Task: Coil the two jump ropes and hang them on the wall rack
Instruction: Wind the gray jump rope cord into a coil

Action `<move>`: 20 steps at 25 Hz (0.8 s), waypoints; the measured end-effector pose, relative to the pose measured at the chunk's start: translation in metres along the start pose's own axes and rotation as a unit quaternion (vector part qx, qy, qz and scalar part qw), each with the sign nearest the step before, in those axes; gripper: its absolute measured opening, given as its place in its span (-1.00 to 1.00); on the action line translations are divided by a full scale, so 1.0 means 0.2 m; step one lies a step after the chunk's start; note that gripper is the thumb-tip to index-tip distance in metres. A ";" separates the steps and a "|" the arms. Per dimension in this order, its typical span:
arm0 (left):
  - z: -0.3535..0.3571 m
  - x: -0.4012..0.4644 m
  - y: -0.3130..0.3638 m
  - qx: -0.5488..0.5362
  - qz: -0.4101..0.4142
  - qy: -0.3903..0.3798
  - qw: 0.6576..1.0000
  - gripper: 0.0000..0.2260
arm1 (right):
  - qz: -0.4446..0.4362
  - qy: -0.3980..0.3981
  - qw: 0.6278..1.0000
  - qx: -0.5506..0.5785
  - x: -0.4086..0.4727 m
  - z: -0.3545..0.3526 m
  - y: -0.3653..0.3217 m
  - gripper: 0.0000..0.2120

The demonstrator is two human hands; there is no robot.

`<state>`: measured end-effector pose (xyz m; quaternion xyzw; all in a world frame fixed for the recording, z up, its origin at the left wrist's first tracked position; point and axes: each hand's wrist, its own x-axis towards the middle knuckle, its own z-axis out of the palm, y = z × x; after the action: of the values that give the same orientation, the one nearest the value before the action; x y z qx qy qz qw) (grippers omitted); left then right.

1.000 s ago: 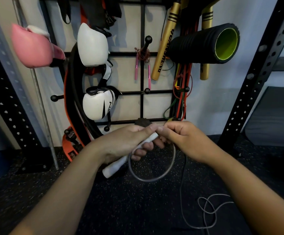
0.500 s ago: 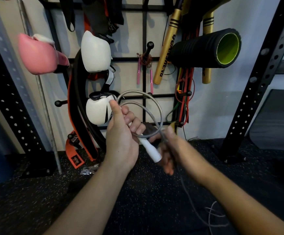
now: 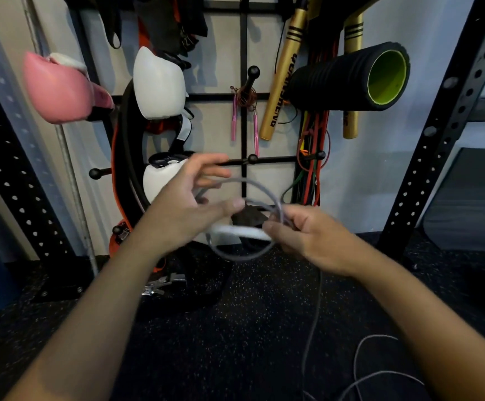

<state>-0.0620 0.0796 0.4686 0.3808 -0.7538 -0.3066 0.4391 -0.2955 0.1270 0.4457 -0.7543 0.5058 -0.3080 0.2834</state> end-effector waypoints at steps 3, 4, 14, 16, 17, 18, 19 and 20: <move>0.01 -0.02 0.13 0.230 0.010 -0.197 0.953 -0.30 | -0.031 -0.115 0.987 -0.110 -0.02 0.01 -0.01 -0.90; 0.06 -0.03 0.15 0.268 -0.006 -0.241 0.933 -0.32 | -0.041 -0.121 0.985 -0.116 -0.03 0.02 -0.02 -0.93; 0.20 -0.06 0.07 -0.003 -0.126 -0.283 0.951 -0.85 | -0.034 -0.047 0.997 -0.041 -0.06 -0.02 -0.03 -0.76; 0.19 -0.07 0.06 0.006 -0.102 -0.271 0.957 -0.88 | -0.053 -0.026 0.998 -0.014 -0.06 -0.02 -0.04 -0.74; 0.18 -0.07 0.07 -0.004 -0.095 -0.266 0.959 -0.90 | -0.062 -0.005 0.998 0.014 -0.06 -0.03 -0.05 -0.73; 0.17 -0.07 0.06 -0.024 -0.094 -0.254 0.962 -0.89 | -0.058 0.022 0.997 0.051 -0.05 -0.04 -0.05 -0.68; 0.16 -0.06 0.06 -0.057 -0.096 -0.229 0.967 -0.87 | -0.036 0.057 0.994 0.089 -0.05 -0.06 -0.04 -0.60; 0.15 -0.06 0.05 -0.108 -0.099 -0.191 0.971 -0.84 | -0.003 0.095 0.987 0.127 -0.05 -0.08 -0.03 -0.49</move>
<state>-0.0873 0.0982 0.4593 0.3381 -0.7449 -0.4950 0.2930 -0.3074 0.1357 0.4583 -0.6810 0.4855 -0.4404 0.3266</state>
